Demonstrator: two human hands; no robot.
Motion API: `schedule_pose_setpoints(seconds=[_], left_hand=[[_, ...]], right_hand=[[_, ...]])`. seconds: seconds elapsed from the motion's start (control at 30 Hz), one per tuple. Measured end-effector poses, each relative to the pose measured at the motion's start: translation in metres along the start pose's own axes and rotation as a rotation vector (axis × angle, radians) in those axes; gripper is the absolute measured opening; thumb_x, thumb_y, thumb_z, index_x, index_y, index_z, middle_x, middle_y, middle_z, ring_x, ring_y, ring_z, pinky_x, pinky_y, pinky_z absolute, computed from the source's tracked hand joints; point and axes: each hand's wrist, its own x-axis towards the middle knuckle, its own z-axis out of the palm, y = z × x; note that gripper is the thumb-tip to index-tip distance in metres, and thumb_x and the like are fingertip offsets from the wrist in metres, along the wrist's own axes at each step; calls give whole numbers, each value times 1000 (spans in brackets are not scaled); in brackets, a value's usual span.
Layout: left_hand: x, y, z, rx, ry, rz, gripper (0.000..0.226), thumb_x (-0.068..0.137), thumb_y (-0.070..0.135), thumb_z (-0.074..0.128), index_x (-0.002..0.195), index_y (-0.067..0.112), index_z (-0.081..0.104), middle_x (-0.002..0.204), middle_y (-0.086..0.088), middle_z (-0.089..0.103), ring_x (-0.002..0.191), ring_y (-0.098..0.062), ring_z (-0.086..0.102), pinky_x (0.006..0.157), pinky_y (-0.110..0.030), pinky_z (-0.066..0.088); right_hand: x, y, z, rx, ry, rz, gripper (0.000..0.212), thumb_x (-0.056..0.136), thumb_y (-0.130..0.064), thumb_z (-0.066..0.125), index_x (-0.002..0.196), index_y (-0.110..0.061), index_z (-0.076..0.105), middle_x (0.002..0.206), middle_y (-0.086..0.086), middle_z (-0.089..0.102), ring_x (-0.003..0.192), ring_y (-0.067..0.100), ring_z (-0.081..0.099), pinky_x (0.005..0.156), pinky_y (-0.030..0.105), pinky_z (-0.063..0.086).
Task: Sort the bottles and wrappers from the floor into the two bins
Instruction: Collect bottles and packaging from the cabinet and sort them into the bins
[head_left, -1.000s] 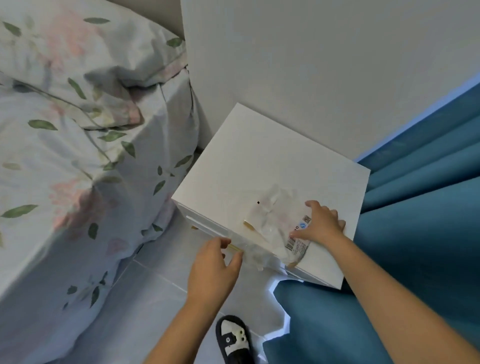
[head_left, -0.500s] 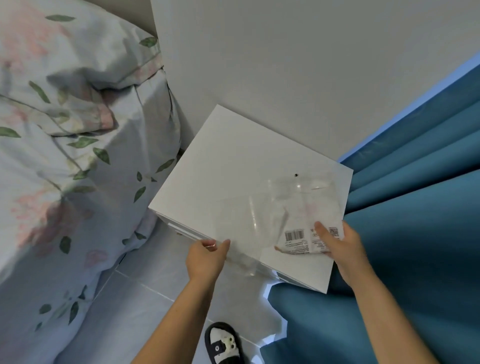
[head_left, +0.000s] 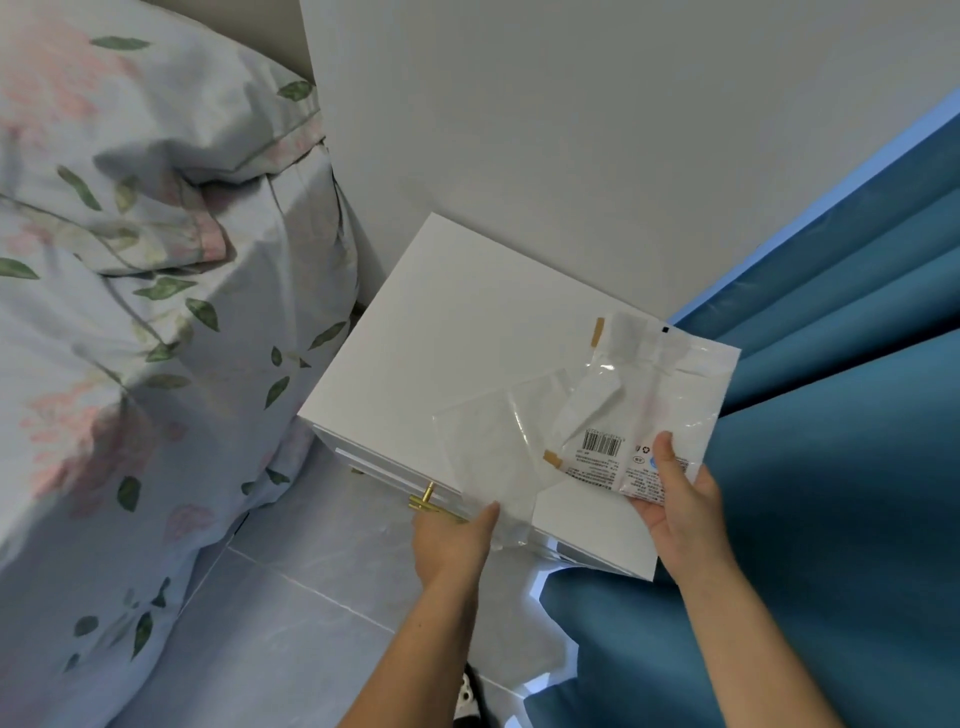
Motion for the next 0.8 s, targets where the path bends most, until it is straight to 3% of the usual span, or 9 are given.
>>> schedule_pose_setpoints(seconds=[0.13,0.2,0.37,0.43,0.5,0.6,0.67,0.73,0.8], left_hand=[[8,-11,-2,-143,-6,59,10,76,25,68,74,15,68,79,-12,73,84,-32,70,84,-46,56],[6,-13,-14,-204,5,133,18,81,24,63,66,15,67,73,-11,73,81,-31,70,83,-47,56],[-3,-15,-52,-165,50,321,17,90,23,58,75,22,65,73,0,68,72,-21,66,76,-40,57],[-12,-10,-69,-57,98,473,20,90,20,57,71,22,62,64,5,61,57,-11,56,57,-28,48],[-23,-6,-89,-21,129,568,20,89,16,55,70,17,60,64,5,57,55,-6,48,54,-22,38],[-44,-2,-121,-121,25,578,23,90,15,52,68,14,58,67,3,56,61,-9,48,63,-29,39],[-59,1,-141,-312,-118,550,32,90,13,48,62,17,63,65,3,60,62,-10,54,67,-32,41],[-70,0,-161,-518,-253,450,48,89,6,41,48,20,63,54,7,59,53,-7,53,66,-30,39],[-77,-5,-182,-705,-392,379,31,78,11,49,52,18,64,55,2,59,52,-11,55,62,-31,40]], right_hand=[[-6,10,-8,-9,13,24,50,56,-43,73,100,-22,65,97,3,74,90,19,70,65,33,60],[-9,12,-13,-12,18,33,52,53,-45,73,100,-23,65,94,0,74,88,17,70,60,29,58],[-19,12,-19,-28,24,9,68,40,-55,83,99,-23,67,96,1,75,84,13,73,61,29,59],[-25,9,-17,-25,-16,3,55,50,-49,77,98,-23,67,97,2,75,88,14,72,61,30,58],[-32,7,-14,-19,-88,6,40,65,-42,70,99,-23,67,96,0,75,93,16,71,63,30,58],[-46,7,-2,-41,-212,29,31,74,-43,67,99,-25,70,103,1,74,100,19,69,78,37,58],[-58,10,11,-119,-324,74,48,58,-55,81,97,-27,73,108,4,73,105,22,67,91,44,53],[-69,18,27,-219,-491,135,62,43,-58,87,95,-26,75,104,4,74,99,21,69,88,42,55],[-83,30,49,-340,-612,196,58,49,-50,87,97,-21,71,97,3,75,93,20,71,82,36,57]])
